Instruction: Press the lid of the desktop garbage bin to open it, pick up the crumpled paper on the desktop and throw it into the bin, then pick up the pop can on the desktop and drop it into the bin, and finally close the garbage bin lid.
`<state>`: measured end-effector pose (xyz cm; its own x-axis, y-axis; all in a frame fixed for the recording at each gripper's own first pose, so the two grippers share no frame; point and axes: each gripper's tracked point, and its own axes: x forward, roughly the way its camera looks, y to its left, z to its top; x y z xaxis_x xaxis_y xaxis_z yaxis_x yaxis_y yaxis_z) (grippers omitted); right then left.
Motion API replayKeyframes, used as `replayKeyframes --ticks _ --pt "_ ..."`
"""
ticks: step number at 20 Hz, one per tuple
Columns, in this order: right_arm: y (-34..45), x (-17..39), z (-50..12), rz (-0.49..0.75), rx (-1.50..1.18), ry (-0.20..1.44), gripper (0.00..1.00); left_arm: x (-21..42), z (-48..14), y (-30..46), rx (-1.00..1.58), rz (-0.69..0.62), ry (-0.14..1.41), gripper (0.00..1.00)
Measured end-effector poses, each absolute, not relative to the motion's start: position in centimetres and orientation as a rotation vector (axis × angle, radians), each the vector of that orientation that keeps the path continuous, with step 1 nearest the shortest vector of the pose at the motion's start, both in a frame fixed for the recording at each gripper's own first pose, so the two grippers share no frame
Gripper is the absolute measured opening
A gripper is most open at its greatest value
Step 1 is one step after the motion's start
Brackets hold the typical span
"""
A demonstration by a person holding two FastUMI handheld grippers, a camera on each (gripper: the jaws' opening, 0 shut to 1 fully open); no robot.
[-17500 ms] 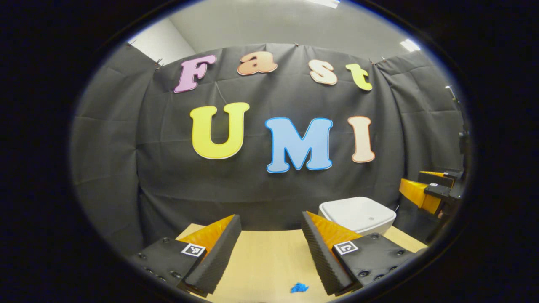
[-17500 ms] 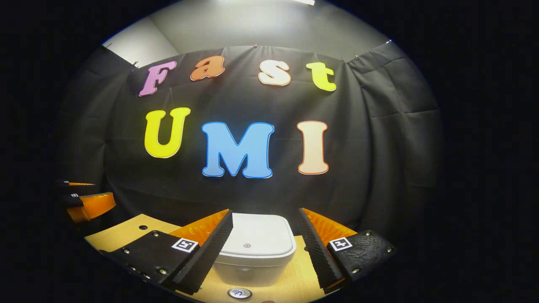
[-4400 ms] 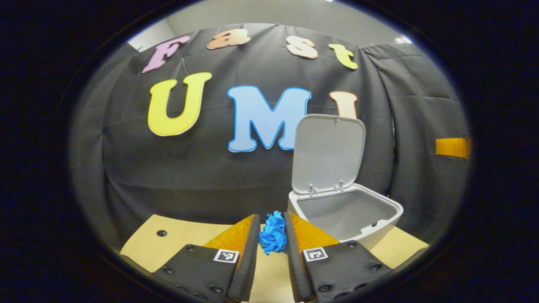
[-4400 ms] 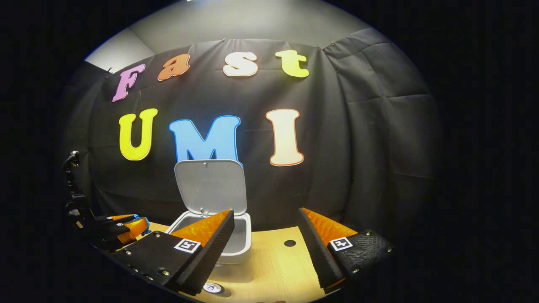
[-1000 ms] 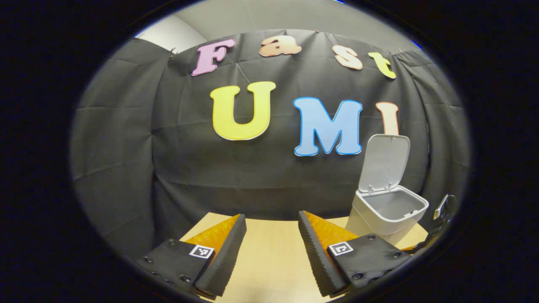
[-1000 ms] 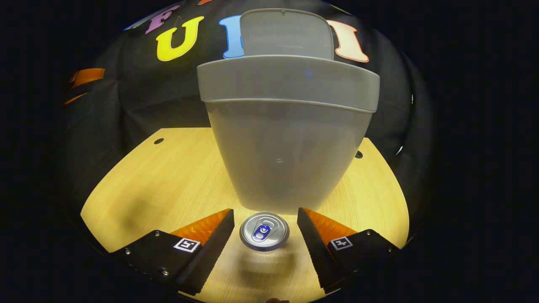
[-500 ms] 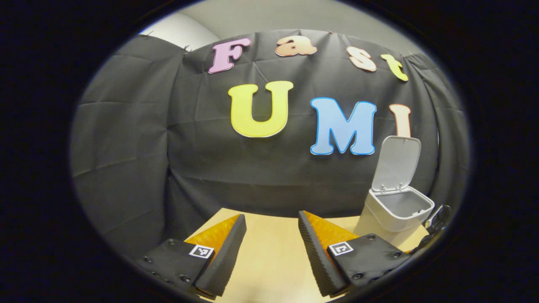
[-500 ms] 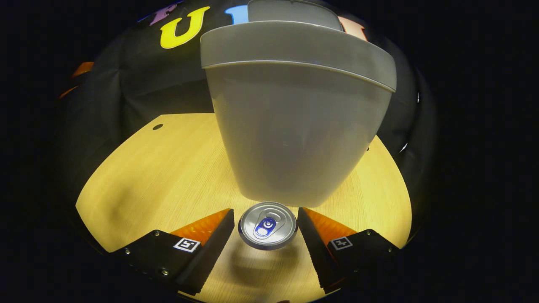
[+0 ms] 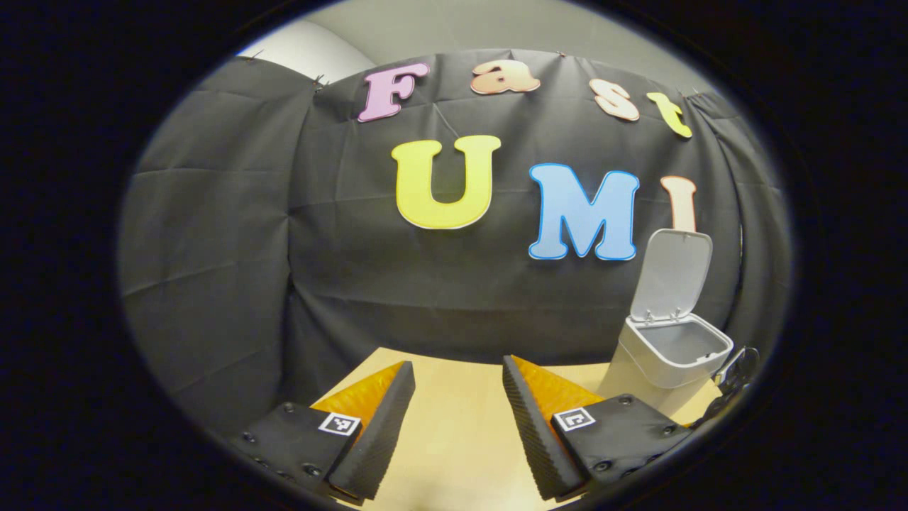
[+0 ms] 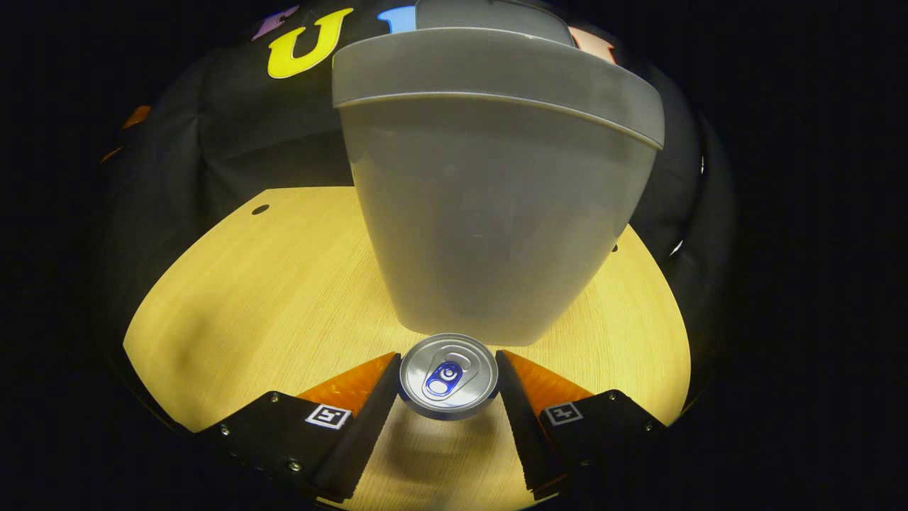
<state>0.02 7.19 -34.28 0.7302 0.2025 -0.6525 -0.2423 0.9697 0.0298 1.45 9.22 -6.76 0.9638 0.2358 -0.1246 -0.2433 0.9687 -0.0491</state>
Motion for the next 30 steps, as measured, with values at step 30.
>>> replayKeyframes --ticks 30 --pt "16.2 3.7 -8.3 0.505 0.110 0.190 0.83 1.6 -6.3 7.9 -0.069 0.205 0.106 0.85"
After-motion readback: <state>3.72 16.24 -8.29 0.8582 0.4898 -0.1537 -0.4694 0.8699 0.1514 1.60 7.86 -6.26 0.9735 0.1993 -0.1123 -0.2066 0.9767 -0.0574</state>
